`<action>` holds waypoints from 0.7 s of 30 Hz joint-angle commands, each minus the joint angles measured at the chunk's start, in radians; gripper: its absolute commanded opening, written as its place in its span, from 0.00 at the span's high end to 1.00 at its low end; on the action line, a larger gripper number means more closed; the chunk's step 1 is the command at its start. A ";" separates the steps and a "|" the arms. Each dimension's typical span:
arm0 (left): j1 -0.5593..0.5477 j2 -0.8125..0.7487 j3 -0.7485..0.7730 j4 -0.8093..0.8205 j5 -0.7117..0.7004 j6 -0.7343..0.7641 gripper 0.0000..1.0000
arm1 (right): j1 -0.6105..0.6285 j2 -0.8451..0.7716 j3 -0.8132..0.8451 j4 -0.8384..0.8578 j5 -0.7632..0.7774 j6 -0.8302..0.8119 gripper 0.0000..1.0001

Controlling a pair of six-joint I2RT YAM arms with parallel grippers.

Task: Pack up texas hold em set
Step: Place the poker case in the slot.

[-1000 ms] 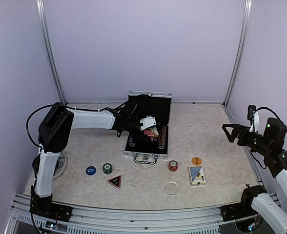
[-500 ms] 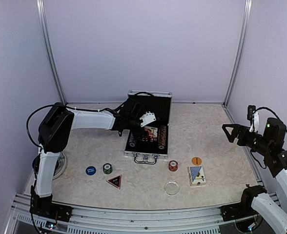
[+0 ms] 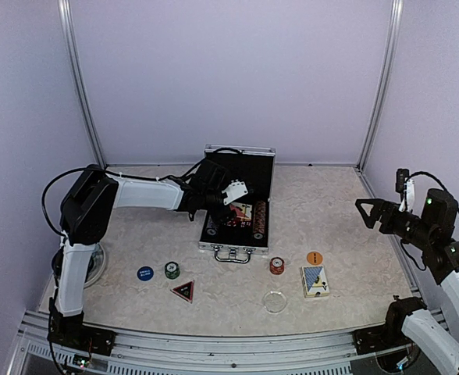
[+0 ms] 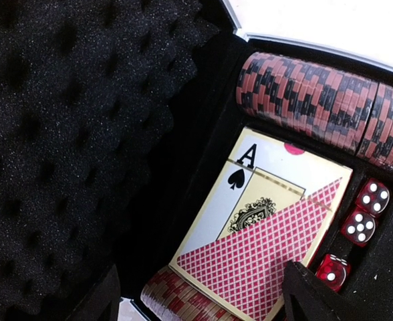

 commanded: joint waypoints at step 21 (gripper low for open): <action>-0.015 -0.010 0.030 -0.086 -0.106 -0.059 0.32 | -0.011 -0.012 -0.003 0.020 -0.004 -0.005 0.01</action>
